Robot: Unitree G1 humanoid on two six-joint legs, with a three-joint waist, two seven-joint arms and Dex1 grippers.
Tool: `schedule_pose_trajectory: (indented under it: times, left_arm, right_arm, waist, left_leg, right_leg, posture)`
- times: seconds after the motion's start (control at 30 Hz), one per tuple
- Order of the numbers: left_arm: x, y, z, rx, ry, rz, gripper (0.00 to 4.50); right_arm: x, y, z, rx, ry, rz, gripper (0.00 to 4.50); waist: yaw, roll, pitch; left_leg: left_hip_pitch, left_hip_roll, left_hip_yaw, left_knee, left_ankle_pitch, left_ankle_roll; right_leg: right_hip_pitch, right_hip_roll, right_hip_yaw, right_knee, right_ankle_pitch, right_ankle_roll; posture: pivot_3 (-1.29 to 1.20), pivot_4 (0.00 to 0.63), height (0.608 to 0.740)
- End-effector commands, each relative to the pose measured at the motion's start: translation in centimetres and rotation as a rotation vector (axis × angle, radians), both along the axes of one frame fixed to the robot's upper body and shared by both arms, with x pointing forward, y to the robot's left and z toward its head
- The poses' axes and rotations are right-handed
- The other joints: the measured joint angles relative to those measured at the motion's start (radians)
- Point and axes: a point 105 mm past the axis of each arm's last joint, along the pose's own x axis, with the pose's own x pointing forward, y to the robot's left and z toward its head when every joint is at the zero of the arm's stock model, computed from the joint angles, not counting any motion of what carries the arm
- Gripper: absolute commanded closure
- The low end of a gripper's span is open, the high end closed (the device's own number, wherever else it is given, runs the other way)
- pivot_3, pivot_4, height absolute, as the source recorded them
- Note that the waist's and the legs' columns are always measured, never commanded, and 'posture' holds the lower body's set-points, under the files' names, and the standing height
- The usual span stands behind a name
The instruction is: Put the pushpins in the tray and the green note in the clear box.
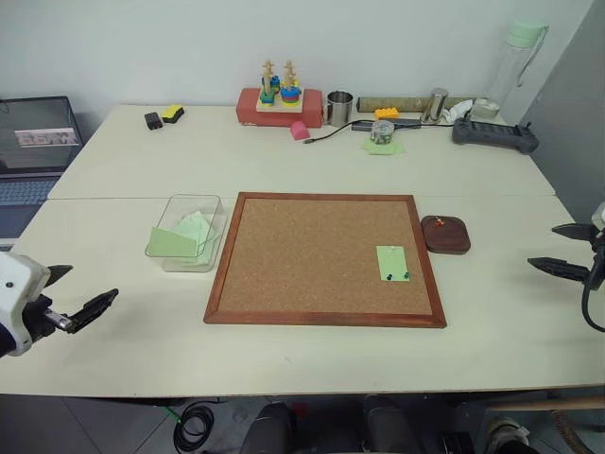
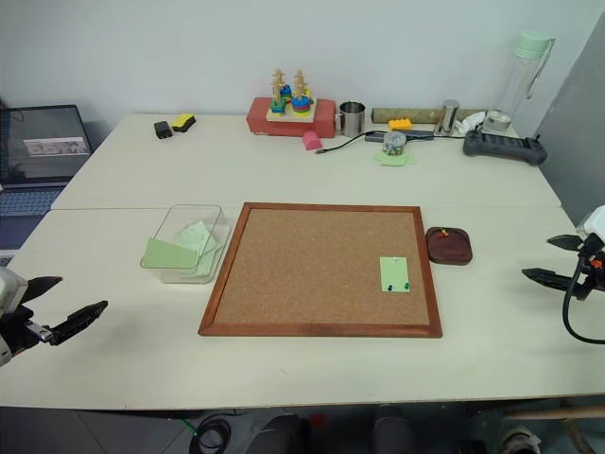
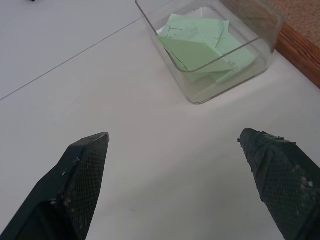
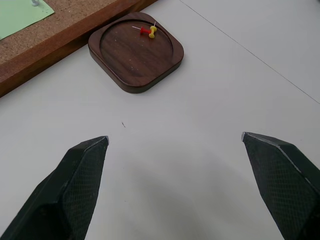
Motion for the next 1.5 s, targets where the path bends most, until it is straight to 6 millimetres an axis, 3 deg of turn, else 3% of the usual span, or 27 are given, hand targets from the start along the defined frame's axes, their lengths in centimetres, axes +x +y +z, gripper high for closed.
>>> schedule_pose_trajectory:
  times: [0.03,0.93,1.5]
  left_arm:
    - [-0.1,0.1,0.9,0.021,-0.014,-0.022,0.06]
    - [1.2,-0.4,1.7,0.011,-0.078,-0.077,0.06]
    - [4.7,-6.8,3.7,-0.012,-0.047,-0.386,0.06]
  right_arm:
    - [-0.1,-0.3,1.6,-0.019,-0.051,0.006,0.00]
    - [0.1,0.5,1.2,-0.007,-0.038,0.026,0.00]
    - [-1.0,2.3,0.9,-0.004,0.002,0.101,0.00]
  waist:
    - [0.000,0.000,0.000]
    - [0.000,0.000,0.000]
    - [0.001,0.000,0.000]
  left_leg:
    - [0.000,0.000,0.000,0.000,0.000,0.000]
    - [0.000,0.000,0.000,0.000,0.000,0.000]
    - [-0.001,0.000,-0.001,0.000,0.000,0.000]
  right_leg:
    - [0.000,0.000,0.000,0.000,0.000,0.000]
    - [0.000,0.000,0.000,0.000,0.000,0.000]
    - [0.000,0.001,-0.002,0.001,0.000,0.000]
  posture:
    - [0.00,0.150,0.740]
    - [0.00,0.150,0.740]
    - [0.00,0.150,0.740]
